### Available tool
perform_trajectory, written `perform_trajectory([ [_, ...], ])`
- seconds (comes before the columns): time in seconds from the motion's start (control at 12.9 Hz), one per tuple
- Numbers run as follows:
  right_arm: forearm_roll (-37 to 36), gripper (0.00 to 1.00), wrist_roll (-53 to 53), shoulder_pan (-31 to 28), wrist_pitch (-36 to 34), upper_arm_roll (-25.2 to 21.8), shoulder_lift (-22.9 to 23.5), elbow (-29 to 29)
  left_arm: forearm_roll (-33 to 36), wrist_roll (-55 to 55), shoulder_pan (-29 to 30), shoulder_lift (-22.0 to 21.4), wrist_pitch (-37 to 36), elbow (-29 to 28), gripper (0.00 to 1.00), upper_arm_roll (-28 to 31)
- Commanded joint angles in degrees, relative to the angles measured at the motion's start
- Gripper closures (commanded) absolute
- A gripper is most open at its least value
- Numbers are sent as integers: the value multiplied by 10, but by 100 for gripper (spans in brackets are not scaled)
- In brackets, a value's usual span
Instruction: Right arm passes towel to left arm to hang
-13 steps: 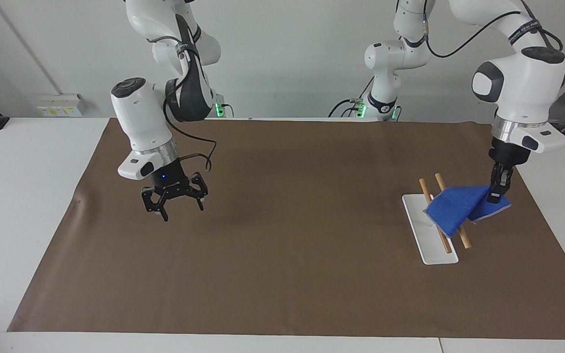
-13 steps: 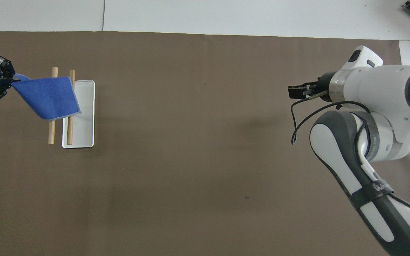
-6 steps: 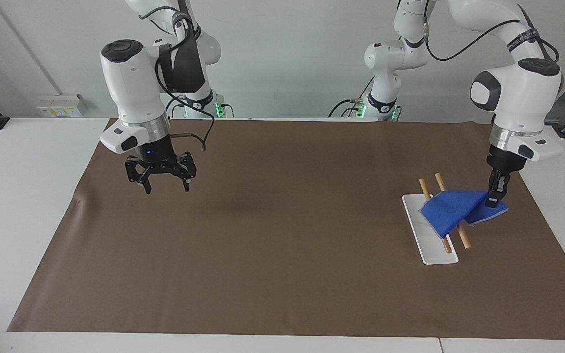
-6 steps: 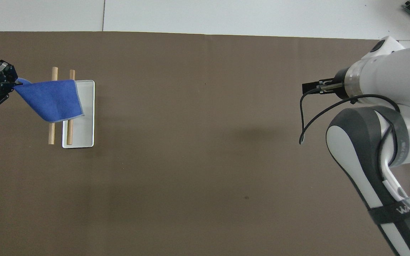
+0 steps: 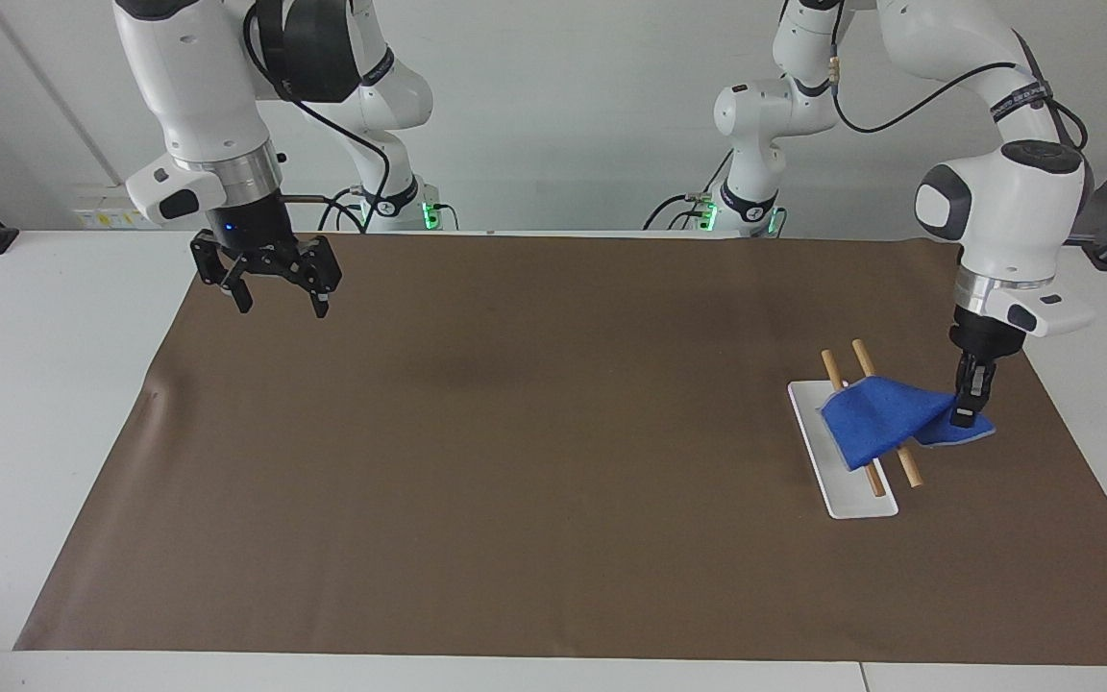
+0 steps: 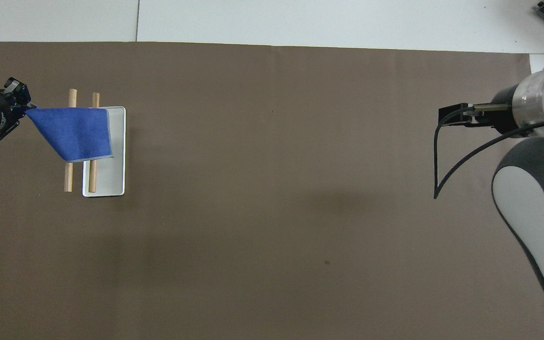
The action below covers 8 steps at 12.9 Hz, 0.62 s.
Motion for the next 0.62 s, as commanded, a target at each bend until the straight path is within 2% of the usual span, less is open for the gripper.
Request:
perform_trajectory([
  [0.0, -2, 0, 16, -4, -53, -8, -8, 24, 13, -4, -3, 2, 21, -9, 100, -3],
  [0.31, -4, 0, -1, 2, -128, -60, -27, 38, 13, -12, -8, 2, 23, -15, 100, -22],
  [0.54, -2, 0, -38, -12, -152, -71, -36, 32, 13, -10, -8, 1, 28, -20, 100, -24],
])
